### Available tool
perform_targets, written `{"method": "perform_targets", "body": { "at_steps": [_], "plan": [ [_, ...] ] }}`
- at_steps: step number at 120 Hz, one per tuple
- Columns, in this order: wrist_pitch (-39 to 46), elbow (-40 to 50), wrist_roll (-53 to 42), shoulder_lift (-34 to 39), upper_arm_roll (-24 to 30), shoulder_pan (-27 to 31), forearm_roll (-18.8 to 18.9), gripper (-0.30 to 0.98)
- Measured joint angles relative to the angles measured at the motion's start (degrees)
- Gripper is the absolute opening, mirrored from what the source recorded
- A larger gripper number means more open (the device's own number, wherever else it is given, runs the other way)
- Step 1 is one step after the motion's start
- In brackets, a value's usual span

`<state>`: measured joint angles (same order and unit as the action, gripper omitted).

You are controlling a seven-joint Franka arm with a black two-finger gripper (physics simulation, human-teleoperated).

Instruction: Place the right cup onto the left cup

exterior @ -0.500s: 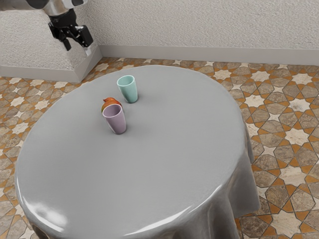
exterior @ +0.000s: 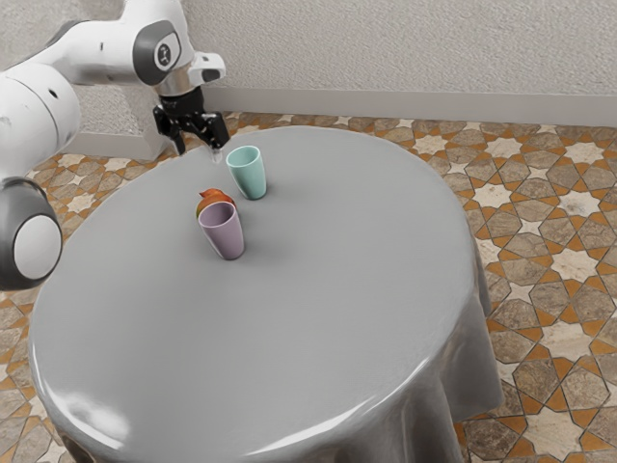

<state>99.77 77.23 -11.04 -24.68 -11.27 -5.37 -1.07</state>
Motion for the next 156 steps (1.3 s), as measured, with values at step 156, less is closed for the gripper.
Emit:
{"method": "perform_targets", "body": {
  "at_steps": [156],
  "plan": [
    [3.9,-30.9,4.7,-27.1,1.7,1.7,-5.2,0.67]
  ]
}}
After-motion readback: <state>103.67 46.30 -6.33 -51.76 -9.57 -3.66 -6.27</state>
